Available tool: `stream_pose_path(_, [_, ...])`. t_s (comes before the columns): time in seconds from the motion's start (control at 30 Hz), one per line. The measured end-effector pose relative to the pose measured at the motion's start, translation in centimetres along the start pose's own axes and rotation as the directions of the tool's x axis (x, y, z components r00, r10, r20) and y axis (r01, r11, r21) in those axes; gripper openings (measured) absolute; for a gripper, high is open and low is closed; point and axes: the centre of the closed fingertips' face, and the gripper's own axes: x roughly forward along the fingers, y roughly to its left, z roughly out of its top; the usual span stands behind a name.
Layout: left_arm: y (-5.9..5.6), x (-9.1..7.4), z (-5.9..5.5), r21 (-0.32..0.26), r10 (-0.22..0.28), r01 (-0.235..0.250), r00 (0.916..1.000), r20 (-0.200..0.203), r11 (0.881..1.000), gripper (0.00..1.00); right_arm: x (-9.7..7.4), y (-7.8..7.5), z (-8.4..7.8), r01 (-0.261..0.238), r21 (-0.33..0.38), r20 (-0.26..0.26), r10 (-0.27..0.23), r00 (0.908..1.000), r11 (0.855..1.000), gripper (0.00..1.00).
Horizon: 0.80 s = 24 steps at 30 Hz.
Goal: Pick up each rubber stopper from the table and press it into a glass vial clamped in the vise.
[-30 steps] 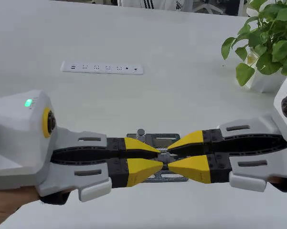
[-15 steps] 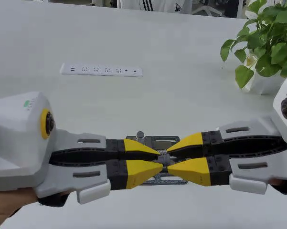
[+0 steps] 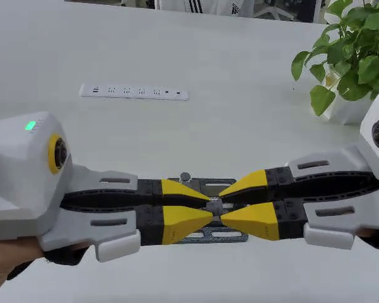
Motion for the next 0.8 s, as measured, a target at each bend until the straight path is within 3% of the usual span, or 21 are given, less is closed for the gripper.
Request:
stream_pose_path(0.27, [0.1,-0.2,-0.2,-0.014,0.006,-0.005,0.9999,0.011,1.0,0.03,0.3,-0.2,-0.1,-0.003,0.0,-0.013,0.003,0.9999,1.0,0.05])
stream_pose_path(0.8, [0.5,-0.4,-1.8,0.017,0.053,-0.052,0.998,-0.036,0.998,0.05,0.6,-1.2,-1.3,0.005,0.014,-0.061,-0.005,0.9981,1.0,0.05])
